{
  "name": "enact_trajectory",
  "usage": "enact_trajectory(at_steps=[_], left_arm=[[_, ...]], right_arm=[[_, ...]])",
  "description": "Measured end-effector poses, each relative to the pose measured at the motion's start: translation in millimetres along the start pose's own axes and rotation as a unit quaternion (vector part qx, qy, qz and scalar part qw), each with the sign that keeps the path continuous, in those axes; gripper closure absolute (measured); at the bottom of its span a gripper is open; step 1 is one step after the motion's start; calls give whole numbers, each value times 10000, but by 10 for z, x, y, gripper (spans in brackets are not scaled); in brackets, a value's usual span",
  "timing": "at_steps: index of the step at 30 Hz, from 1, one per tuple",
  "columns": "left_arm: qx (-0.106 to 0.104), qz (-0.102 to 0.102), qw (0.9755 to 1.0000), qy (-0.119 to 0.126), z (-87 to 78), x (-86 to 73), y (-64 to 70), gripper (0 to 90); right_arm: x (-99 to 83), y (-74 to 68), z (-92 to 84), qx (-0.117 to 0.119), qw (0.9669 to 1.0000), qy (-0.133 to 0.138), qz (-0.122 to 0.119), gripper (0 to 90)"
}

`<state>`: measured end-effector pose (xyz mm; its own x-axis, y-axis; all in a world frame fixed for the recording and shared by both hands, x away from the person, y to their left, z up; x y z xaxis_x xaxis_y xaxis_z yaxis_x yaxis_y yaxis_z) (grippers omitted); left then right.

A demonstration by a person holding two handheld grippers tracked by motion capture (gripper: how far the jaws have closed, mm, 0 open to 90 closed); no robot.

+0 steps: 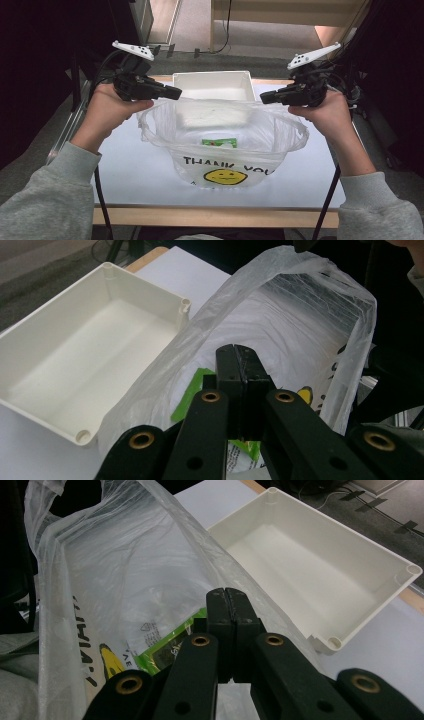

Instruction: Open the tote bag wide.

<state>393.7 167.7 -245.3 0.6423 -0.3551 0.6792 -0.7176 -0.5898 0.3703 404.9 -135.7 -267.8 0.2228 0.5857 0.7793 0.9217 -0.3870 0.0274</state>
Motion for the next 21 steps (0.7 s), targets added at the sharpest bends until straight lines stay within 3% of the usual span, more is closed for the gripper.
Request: enact_trajectory(at_steps=[5,15,21], left_arm=[[-58,-6,9999,-103,160,-32,2,900],[-32,-149,9989,-440,513,-248,-113,900],[-20,-239,9984,-519,645,-353,-190,900]], right_arm=[[-12,-54,100,95,9999,0,-46,900],[-307,-89,387,241,9991,-335,93,900],[-428,-84,471,258,9990,-334,172,900]])
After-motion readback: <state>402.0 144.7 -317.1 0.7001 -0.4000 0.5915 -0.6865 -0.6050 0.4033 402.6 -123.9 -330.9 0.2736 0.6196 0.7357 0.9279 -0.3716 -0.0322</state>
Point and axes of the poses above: each handheld gripper's, and its own axes: z roughly forward along the jaws, x roughly out of its top, y roughly to its right, the point moved 6 cm from there along z, roughly forward along the jaws, and after that the axes turned 14 degrees about -z, right-handed, at the moved point
